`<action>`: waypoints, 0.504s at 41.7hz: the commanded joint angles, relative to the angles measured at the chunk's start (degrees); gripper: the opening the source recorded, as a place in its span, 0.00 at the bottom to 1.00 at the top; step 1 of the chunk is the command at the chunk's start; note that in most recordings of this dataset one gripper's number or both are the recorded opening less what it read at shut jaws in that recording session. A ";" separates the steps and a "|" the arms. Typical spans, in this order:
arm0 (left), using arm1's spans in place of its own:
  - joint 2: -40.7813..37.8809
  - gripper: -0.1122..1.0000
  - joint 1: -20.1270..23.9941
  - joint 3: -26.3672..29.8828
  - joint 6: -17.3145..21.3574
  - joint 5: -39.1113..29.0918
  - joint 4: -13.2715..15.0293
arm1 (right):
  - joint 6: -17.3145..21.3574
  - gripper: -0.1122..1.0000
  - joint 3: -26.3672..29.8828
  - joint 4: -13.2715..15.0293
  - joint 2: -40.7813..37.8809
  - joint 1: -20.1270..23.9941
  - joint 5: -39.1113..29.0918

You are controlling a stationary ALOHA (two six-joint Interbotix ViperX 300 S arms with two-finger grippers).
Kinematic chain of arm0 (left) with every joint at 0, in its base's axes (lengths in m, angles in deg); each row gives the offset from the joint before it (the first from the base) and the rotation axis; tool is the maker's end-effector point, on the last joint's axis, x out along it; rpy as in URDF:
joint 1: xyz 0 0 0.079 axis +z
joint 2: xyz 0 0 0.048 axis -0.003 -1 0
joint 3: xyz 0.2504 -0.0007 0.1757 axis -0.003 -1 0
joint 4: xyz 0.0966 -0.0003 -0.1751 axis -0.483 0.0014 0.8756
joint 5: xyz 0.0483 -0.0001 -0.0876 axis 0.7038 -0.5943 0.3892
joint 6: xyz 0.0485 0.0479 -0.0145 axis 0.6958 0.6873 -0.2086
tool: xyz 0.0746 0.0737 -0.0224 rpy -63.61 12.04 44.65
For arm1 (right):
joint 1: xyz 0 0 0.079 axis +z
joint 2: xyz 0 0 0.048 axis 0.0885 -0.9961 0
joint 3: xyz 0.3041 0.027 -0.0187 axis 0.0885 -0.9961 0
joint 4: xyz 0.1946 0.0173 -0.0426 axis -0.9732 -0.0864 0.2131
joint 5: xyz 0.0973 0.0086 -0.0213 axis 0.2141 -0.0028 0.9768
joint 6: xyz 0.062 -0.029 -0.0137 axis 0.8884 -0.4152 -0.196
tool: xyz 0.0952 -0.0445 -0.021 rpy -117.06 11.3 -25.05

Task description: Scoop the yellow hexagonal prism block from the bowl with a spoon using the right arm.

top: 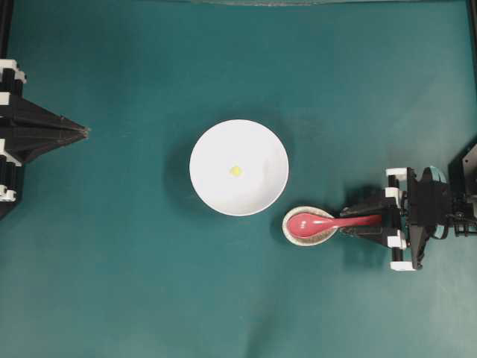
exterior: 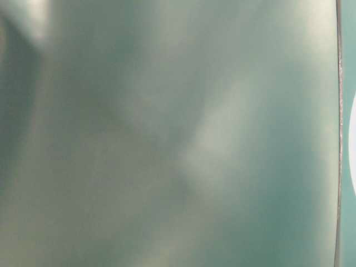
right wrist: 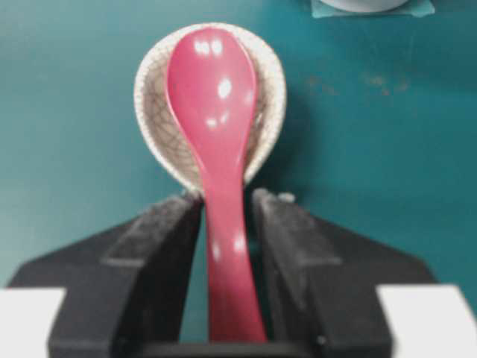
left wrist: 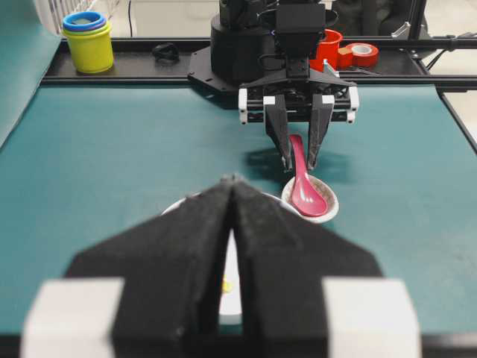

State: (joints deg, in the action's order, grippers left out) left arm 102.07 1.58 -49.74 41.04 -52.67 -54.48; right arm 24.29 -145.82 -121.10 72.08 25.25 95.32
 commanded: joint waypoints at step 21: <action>-0.53 0.10 0.09 0.44 0.00 0.35 -0.18 | -1.58 0.47 0.70 0.18 0.88 0.00 0.62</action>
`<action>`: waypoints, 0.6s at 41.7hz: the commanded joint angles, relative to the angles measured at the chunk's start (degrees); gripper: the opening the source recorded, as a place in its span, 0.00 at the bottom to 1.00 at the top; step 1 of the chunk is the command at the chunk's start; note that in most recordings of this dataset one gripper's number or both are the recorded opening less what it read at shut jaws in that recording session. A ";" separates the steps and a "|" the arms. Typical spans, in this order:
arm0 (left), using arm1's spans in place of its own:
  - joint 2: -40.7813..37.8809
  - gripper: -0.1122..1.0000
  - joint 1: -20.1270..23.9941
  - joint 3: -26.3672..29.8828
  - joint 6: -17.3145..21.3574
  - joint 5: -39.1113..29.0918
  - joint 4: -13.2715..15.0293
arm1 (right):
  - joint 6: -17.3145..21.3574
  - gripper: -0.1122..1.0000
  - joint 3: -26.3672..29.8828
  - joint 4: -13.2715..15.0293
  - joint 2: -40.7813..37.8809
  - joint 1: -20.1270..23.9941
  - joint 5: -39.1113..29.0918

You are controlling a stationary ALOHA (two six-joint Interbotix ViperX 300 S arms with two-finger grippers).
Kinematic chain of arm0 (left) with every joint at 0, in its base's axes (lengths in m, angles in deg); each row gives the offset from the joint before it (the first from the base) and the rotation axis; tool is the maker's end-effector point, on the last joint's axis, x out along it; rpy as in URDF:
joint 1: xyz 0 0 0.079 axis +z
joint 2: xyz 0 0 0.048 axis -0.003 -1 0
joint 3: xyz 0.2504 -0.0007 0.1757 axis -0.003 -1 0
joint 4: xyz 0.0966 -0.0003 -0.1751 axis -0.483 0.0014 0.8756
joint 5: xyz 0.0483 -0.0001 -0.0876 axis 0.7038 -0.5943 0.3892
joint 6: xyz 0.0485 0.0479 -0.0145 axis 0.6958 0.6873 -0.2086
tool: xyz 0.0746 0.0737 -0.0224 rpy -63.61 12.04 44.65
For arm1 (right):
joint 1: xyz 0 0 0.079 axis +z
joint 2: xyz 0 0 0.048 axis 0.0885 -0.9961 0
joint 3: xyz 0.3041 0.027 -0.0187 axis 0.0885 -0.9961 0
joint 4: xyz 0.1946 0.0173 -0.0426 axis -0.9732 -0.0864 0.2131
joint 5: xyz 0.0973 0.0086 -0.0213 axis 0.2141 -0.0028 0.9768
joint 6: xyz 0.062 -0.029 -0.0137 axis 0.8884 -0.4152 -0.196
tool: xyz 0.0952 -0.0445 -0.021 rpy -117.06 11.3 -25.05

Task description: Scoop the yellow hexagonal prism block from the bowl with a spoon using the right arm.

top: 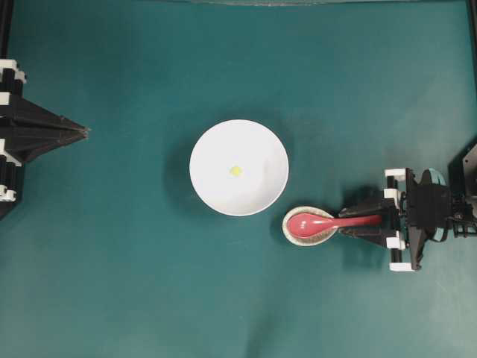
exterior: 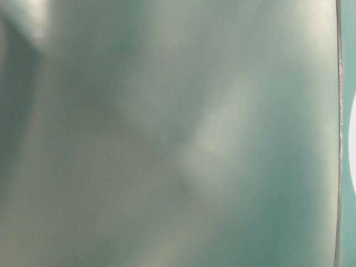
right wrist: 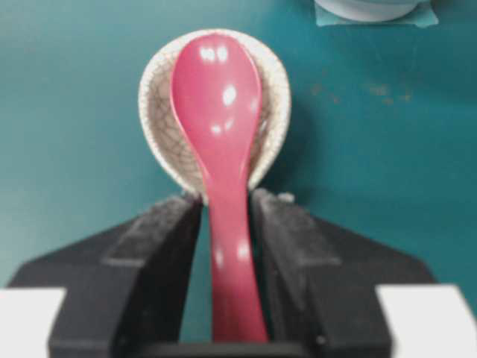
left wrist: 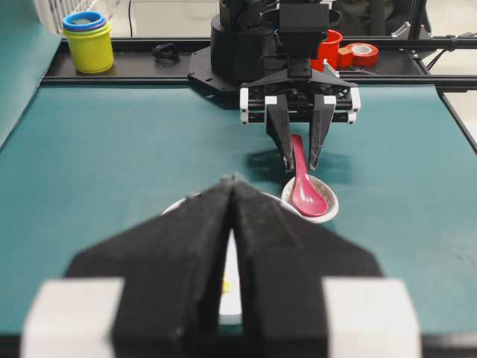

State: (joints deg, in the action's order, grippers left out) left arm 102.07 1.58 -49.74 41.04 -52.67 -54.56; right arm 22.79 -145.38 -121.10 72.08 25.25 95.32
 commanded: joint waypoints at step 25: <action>-0.62 0.10 0.09 0.44 0.00 0.35 -0.09 | -0.35 0.31 0.18 0.18 0.97 0.00 0.79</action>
State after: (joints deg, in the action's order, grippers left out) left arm 102.16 1.58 -49.74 41.04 -52.67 -54.48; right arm 22.62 -145.38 -121.01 72.08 25.25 95.41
